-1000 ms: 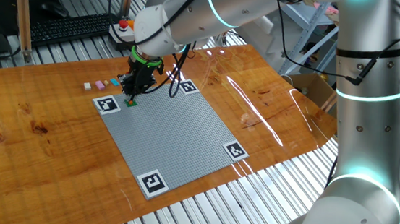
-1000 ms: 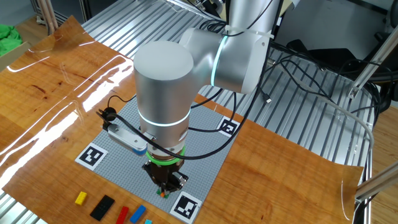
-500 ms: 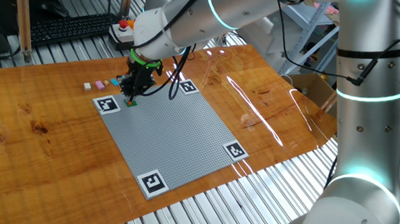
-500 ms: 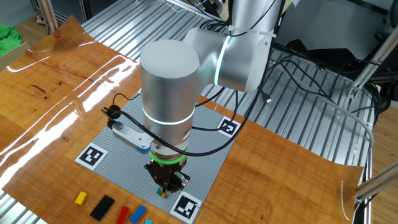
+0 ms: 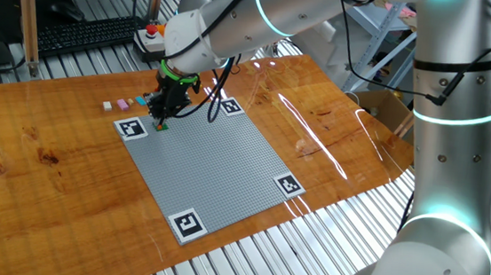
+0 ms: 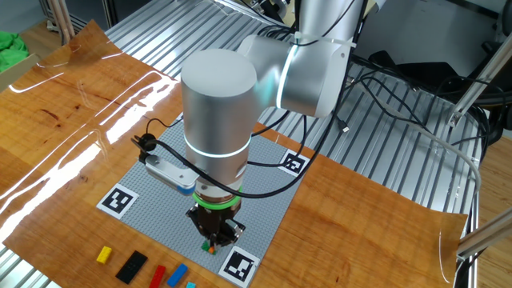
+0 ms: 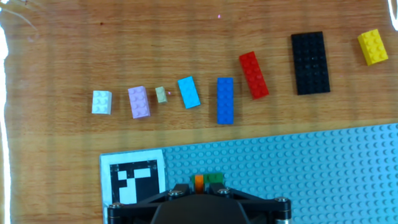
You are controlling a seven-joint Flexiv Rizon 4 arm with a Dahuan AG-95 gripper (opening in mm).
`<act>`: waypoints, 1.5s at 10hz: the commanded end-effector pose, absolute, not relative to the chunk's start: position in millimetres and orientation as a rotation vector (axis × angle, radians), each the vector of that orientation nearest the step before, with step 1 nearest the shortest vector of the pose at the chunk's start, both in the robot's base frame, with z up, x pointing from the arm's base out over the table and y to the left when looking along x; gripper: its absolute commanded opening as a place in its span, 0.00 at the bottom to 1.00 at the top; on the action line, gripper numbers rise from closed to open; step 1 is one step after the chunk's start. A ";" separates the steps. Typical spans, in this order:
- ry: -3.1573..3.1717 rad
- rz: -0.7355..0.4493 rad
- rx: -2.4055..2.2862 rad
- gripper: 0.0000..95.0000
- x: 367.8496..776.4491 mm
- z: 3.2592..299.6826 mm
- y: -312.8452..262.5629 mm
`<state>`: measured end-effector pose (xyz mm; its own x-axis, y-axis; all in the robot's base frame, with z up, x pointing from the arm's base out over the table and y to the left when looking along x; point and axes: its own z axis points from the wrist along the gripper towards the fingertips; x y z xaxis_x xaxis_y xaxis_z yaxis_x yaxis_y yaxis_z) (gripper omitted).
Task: Stack small Lego blocks one on top of the other
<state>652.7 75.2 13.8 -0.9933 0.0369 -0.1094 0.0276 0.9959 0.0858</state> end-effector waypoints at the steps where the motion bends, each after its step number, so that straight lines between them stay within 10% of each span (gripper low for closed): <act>1: 3.029 0.131 0.048 0.00 652.4 1.4 73.5; 15: 3.054 0.087 0.022 0.00 656.9 11.6 70.2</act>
<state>658.9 70.3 13.4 -0.9968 0.0147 -0.0789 0.0103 0.9984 0.0552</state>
